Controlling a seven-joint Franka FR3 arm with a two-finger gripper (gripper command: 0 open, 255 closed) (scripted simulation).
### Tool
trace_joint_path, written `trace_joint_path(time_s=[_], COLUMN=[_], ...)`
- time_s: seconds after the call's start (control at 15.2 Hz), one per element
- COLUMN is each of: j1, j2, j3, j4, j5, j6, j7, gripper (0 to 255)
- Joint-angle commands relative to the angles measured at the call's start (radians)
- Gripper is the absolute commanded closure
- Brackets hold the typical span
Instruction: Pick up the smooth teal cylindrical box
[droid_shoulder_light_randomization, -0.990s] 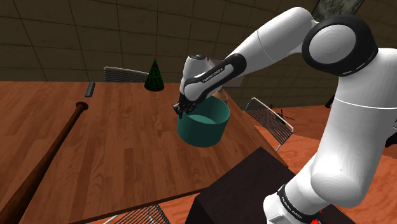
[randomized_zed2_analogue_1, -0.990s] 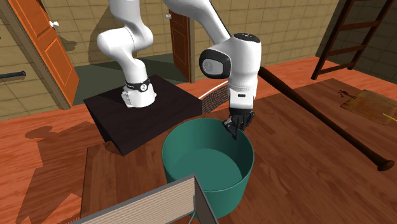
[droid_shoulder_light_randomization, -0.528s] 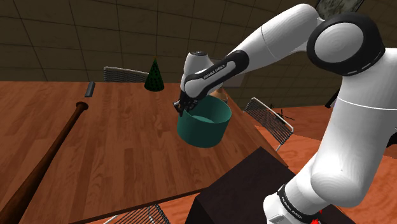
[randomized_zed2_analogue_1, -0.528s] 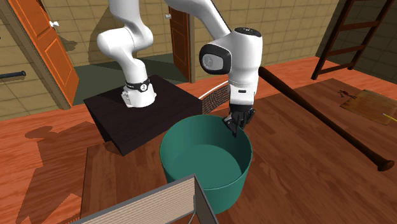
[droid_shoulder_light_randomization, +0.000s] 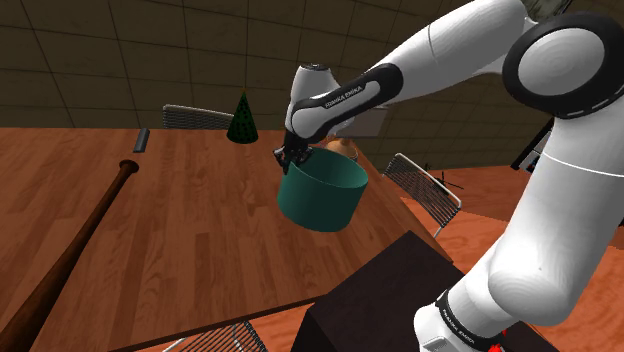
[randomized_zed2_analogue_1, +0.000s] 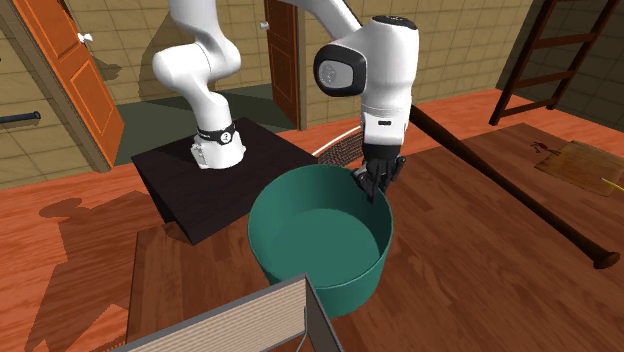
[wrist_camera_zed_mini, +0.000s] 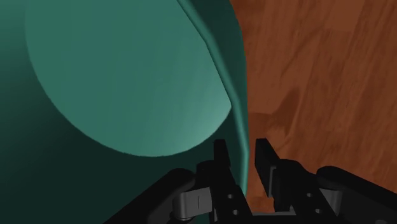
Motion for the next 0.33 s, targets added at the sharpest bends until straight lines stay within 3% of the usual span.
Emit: trace_joint_path(time_s=[0.0, 0.26], j1=[-0.001, -0.002], j2=[-0.023, -0.041], j3=[0.002, 0.003], j4=[0.007, 0.015], j5=[0.004, 0.008], j6=[-0.026, -0.051], j7=[-0.004, -0.007], gripper=[255, 255])
